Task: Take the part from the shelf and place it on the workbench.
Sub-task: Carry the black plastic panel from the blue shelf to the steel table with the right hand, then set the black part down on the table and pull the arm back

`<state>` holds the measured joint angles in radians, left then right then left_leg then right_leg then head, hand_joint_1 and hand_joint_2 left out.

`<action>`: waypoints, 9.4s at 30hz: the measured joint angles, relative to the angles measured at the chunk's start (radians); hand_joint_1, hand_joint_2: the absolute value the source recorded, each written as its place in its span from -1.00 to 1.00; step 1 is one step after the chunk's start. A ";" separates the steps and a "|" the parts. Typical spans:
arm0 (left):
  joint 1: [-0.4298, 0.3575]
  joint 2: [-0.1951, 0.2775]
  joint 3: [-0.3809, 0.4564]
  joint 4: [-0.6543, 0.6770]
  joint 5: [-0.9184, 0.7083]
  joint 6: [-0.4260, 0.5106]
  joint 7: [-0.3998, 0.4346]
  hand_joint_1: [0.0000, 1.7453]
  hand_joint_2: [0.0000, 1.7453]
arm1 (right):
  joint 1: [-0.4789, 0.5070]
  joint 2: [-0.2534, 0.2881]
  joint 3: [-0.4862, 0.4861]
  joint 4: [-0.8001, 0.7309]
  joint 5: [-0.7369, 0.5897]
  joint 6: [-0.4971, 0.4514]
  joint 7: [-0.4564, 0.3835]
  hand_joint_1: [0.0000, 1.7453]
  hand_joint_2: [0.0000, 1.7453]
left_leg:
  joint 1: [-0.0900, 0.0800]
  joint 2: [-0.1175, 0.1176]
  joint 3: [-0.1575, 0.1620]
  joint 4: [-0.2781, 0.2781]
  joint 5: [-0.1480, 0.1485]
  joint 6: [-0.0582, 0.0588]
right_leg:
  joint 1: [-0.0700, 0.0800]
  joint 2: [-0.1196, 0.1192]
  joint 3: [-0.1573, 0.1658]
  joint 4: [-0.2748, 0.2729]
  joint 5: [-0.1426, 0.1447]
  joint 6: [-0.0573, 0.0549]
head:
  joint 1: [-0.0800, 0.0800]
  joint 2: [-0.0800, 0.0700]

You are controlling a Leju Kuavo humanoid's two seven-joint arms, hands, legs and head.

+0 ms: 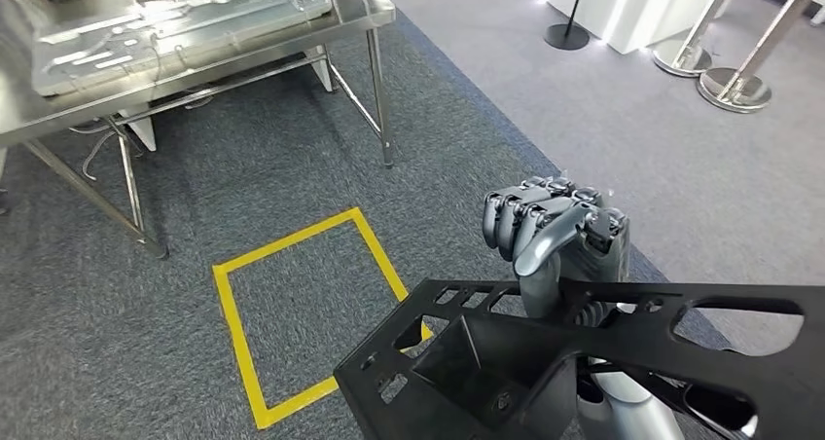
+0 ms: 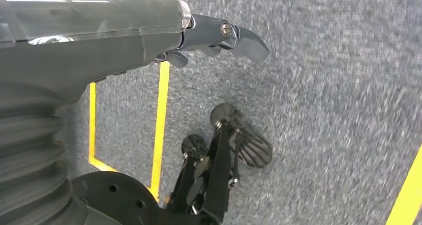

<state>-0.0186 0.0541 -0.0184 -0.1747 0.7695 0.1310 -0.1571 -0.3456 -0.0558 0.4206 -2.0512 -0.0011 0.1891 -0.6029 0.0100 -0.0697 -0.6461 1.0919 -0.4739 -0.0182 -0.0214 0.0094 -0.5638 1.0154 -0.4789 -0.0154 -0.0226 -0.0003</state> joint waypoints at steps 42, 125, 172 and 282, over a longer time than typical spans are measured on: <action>-0.005 -0.003 0.018 0.000 -0.040 -0.062 -0.040 -1.00 1.00 | 0.017 0.033 0.000 0.005 -0.017 0.003 -0.062 1.00 1.00 | 0.000 0.073 0.059 -0.077 0.023 0.015 | 0.012 -0.037 0.009 -0.007 -0.002 0.029 | 0.000 0.000; -0.013 0.003 0.011 -0.001 -0.092 -0.063 -0.038 -1.00 1.00 | 0.017 0.050 -0.027 0.001 -0.069 0.008 -0.094 1.00 1.00 | -0.003 0.083 0.059 0.082 -0.120 -0.008 | 0.017 -0.009 -0.012 -0.012 0.019 -0.011 | 0.000 0.000; -0.004 0.010 0.009 -0.001 -0.111 -0.082 -0.050 -1.00 1.00 | 0.015 0.051 -0.025 0.042 -0.034 -0.043 -0.094 1.00 1.00 | -0.008 0.073 0.102 -0.113 0.021 0.052 | 0.009 0.002 -0.067 0.240 -0.141 0.048 | 0.000 0.000; -0.008 0.034 0.000 0.001 -0.204 -0.132 -0.075 -1.00 1.00 | -0.631 -0.294 -0.325 0.786 0.479 -0.607 0.118 1.00 1.00 | 0.002 0.066 -0.076 0.182 -0.052 -0.006 | 0.009 -0.024 -0.025 0.010 0.017 0.006 | 0.000 0.000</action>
<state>-0.0270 0.0876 -0.0187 -0.1740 0.5655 -0.0013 -0.2325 -0.9768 -0.3502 0.0954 -1.2657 0.4781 -0.4177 -0.4852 0.0116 -0.0040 -0.7220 1.2741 -0.5260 -0.0241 -0.0128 -0.0147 -0.5889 1.0256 -0.4619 -0.0092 -0.0225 -0.0004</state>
